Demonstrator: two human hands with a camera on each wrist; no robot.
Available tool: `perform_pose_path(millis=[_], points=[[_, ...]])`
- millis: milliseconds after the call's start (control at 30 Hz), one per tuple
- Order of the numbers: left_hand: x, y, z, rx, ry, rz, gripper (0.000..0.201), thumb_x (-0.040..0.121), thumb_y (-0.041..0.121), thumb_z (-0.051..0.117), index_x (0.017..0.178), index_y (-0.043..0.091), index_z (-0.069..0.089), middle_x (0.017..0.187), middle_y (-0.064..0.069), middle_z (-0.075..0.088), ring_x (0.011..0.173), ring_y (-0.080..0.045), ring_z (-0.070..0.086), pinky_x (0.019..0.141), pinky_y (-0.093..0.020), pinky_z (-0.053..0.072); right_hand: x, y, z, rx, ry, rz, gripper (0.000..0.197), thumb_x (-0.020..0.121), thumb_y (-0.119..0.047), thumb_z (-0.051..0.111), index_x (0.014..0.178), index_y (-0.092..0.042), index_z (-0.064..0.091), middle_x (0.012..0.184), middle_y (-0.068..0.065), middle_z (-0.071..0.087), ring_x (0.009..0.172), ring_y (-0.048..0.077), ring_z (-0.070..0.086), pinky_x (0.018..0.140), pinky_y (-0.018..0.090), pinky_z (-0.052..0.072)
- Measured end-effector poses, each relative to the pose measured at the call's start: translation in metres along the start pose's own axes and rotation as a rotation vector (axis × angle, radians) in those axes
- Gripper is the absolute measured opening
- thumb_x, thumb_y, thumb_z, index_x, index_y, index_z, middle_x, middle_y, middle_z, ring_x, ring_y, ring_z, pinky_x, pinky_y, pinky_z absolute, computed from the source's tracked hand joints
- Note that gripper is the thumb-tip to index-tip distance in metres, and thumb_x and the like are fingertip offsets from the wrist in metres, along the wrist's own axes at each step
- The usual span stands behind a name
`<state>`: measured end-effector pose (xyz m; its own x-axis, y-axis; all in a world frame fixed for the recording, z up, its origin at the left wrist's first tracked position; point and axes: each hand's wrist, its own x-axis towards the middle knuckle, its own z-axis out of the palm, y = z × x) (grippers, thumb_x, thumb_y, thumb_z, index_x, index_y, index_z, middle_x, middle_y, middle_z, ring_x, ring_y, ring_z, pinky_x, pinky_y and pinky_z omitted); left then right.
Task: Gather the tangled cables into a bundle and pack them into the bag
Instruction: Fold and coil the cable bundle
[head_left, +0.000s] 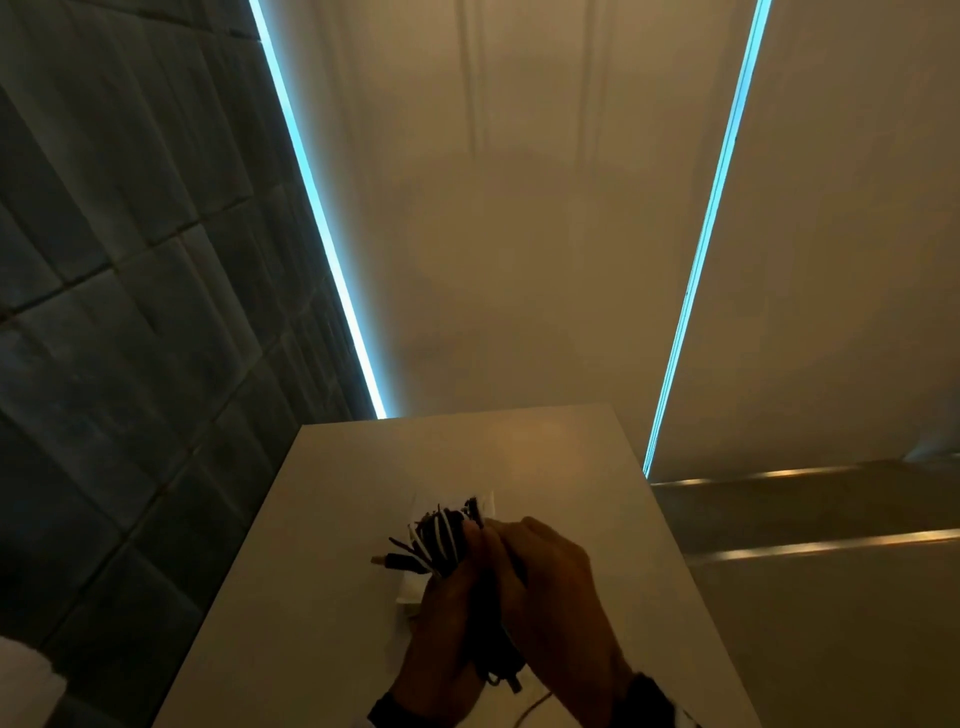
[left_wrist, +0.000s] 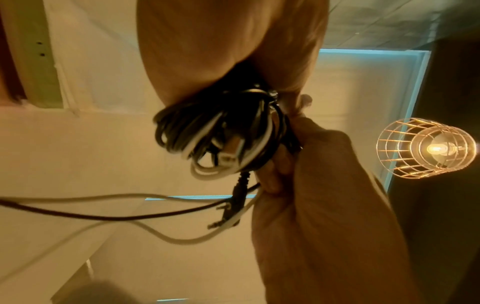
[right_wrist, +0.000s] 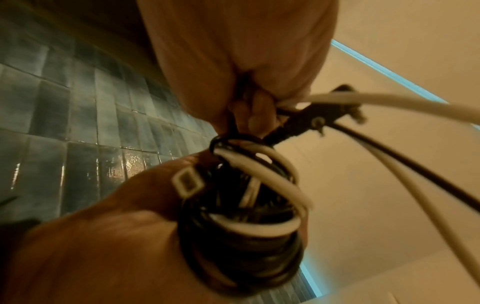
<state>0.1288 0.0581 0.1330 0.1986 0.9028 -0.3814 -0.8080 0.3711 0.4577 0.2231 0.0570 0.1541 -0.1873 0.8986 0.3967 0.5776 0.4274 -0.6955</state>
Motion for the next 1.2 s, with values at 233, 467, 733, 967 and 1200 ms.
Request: perform_pose_path(millis=[233,467,733,967,1200], points=[[0.001,0.007,-0.01,0.114,0.12,-0.006,0.031,0.088,0.027,0.058,0.105,0.004,0.072,0.09,-0.015,0.07,0.089,-0.032,0.066,0.073,-0.042,0.051,-0.008,-0.008,0.003,-0.12,-0.359,-0.092,0.024,0.092,-0.011,0.048,0.115,-0.007,0.055,0.117,0.006,0.042,0.083,0.016,0.048,0.057,0.01,0.029],[0.012,0.038,-0.026,0.069,0.285,0.089,0.031,0.073,0.012,0.063,0.056,0.017,0.037,0.054,0.001,0.03,0.041,-0.016,0.038,0.043,-0.027,0.039,-0.015,-0.007,-0.019,0.038,-0.258,0.071,0.014,0.095,-0.03,0.054,0.089,-0.019,0.062,0.075,-0.012,0.061,0.069,0.005,0.056,0.064,0.024,0.044],[0.006,0.058,-0.012,0.134,0.102,0.139,0.036,0.065,0.013,0.068,0.047,0.02,0.037,0.046,0.003,0.031,0.041,-0.015,0.041,0.046,-0.026,0.038,-0.034,0.02,-0.029,0.828,-0.703,0.436,0.021,0.094,-0.023,0.059,0.104,-0.012,0.074,0.057,0.0,0.054,0.048,0.007,0.043,0.051,0.018,0.032],[-0.017,0.054,-0.001,0.319,-0.137,-0.165,0.032,0.065,-0.004,0.068,0.073,0.012,0.042,0.052,-0.002,0.029,0.04,-0.016,0.033,0.044,-0.027,0.04,0.009,0.064,-0.046,0.13,-0.914,0.4,0.029,0.093,-0.043,0.054,0.073,-0.026,0.067,0.061,-0.011,0.052,0.045,0.0,0.044,0.054,0.016,0.035],[-0.014,0.031,0.0,0.585,0.005,-0.022,0.048,0.051,-0.006,0.076,0.096,-0.005,0.061,0.073,-0.018,0.055,0.063,-0.033,0.057,0.064,-0.04,0.05,0.052,0.04,-0.052,0.033,-0.642,0.009,0.027,0.095,-0.027,0.054,0.079,-0.013,0.07,0.061,-0.015,0.056,0.057,-0.001,0.051,0.06,0.011,0.041]])
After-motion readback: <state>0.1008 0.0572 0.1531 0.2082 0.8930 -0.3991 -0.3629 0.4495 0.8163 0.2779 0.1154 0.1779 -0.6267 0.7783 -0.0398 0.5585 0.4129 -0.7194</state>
